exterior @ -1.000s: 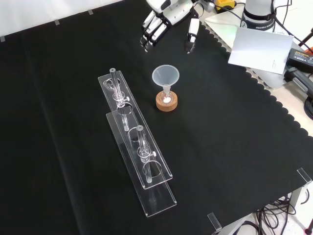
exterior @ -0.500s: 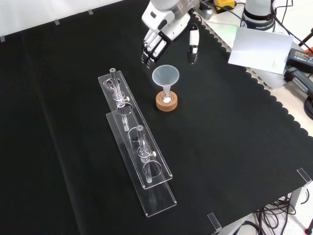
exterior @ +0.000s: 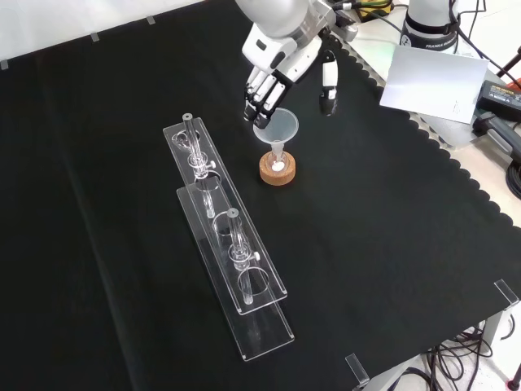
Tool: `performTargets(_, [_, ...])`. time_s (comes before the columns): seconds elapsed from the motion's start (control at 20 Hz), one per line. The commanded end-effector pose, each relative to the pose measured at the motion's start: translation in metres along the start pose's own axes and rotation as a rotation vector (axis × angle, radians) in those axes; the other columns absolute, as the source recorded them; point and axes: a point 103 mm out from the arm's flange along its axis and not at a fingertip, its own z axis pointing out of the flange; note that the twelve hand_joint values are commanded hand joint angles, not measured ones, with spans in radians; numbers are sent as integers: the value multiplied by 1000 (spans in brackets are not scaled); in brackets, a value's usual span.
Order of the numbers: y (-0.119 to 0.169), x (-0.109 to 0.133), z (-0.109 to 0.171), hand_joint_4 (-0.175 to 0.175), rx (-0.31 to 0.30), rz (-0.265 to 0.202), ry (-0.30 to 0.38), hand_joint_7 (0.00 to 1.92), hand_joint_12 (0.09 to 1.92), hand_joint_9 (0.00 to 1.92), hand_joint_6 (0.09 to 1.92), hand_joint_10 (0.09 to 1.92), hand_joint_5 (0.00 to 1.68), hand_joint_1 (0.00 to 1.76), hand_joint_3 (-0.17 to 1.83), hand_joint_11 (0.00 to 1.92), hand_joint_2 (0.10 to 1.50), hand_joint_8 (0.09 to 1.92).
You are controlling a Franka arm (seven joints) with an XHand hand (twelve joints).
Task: Remove the funnel from the round-bottom flask.
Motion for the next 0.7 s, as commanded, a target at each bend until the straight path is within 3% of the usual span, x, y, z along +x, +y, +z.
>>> performTargets(0.05, [14, 2, 10, 26, 68, 44, -36, 0, 1517, 0, 87, 808, 3, 673, -80, 288, 775, 87])
performTargets(0.25, [21, -1, 15, 30, 90, 47, -46, 0, 1516, 0, 87, 801, 0, 679, -80, 287, 773, 87])
performTargets(0.35, [25, 2, 14, 31, 119, 54, -98, 0, 1516, 0, 87, 798, 0, 680, -80, 286, 773, 87])
performTargets(0.7, [28, -6, 15, 38, 101, 60, -73, 0, 1514, 0, 87, 787, 0, 682, -80, 273, 773, 87])
